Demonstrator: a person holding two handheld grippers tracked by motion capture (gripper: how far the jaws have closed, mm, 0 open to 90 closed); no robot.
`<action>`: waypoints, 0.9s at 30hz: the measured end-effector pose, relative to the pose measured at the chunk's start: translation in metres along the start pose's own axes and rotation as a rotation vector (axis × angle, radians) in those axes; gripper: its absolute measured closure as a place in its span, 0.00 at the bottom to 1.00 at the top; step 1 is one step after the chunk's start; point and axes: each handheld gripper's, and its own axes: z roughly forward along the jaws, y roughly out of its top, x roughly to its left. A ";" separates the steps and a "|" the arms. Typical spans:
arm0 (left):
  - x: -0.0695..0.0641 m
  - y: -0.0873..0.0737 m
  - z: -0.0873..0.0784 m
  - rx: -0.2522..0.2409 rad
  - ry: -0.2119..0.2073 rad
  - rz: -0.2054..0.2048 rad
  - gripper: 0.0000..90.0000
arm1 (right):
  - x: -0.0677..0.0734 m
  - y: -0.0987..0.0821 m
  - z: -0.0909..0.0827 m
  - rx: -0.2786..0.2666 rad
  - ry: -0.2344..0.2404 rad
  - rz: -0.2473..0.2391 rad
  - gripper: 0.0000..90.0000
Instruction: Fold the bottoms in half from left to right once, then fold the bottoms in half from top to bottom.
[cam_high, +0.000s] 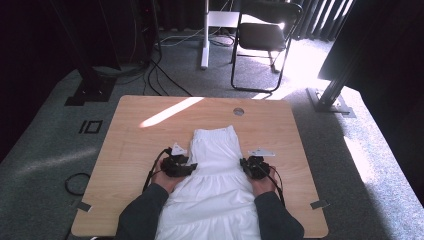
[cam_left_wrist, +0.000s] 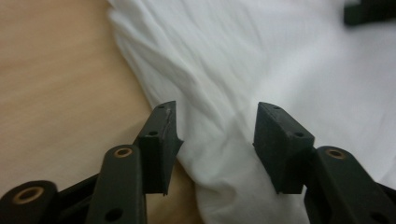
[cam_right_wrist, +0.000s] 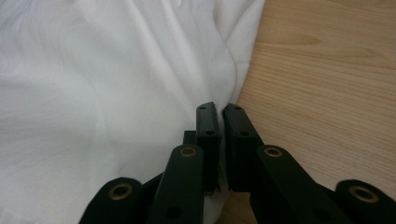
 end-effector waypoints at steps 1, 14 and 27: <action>0.003 0.005 -0.003 -0.025 -0.004 -0.019 0.50 | 0.000 0.000 0.000 0.000 0.000 0.001 0.95; 0.011 0.037 0.032 0.018 0.050 -0.024 0.39 | 0.000 0.001 0.001 0.000 0.000 -0.002 0.95; 0.012 0.031 0.059 0.065 0.092 0.015 0.39 | 0.001 0.001 0.001 0.002 0.000 -0.001 0.94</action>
